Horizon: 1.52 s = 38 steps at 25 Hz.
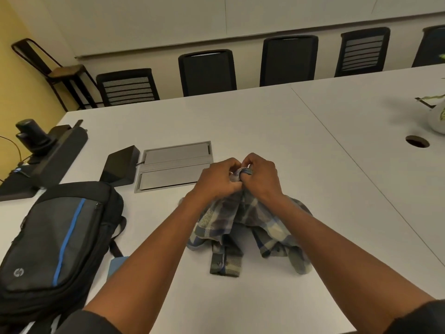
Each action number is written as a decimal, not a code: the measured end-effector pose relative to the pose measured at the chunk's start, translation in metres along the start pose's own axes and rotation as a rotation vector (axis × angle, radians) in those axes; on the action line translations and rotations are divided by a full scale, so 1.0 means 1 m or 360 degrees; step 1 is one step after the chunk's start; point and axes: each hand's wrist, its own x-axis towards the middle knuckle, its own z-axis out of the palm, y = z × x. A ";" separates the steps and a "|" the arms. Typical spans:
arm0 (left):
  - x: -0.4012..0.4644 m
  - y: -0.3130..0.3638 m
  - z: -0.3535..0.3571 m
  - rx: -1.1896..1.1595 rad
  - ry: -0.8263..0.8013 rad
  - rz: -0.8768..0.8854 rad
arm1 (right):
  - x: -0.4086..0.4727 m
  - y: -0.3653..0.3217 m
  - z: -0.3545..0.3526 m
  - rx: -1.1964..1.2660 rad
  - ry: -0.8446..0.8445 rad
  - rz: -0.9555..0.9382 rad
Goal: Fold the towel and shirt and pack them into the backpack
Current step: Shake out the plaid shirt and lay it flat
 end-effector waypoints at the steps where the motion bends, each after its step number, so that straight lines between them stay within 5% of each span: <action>1: -0.001 0.004 0.001 0.0206 0.0088 0.0079 | 0.001 0.000 -0.001 0.0042 -0.0029 -0.0028; 4: -0.004 0.012 0.002 0.0507 0.0239 0.0163 | 0.003 0.006 -0.010 0.0138 -0.0233 -0.0094; 8: -0.003 0.001 -0.018 0.0444 0.0451 0.0056 | -0.008 0.035 -0.029 -0.0019 -0.0433 -0.0204; 16: 0.012 -0.020 -0.097 0.0561 0.0655 -0.0040 | -0.034 0.094 -0.083 -0.0307 -0.0237 -0.0009; 29: 0.021 -0.031 -0.111 0.0706 0.0591 -0.0162 | 0.027 0.021 -0.181 -0.1023 0.0369 0.0006; 36: 0.025 -0.015 -0.098 0.0208 0.1269 -0.0324 | 0.058 -0.016 -0.208 -0.0739 0.0604 -0.0010; 38: 0.028 -0.015 -0.098 0.0611 0.1286 -0.0279 | 0.069 -0.019 -0.219 -0.0570 0.0625 0.0054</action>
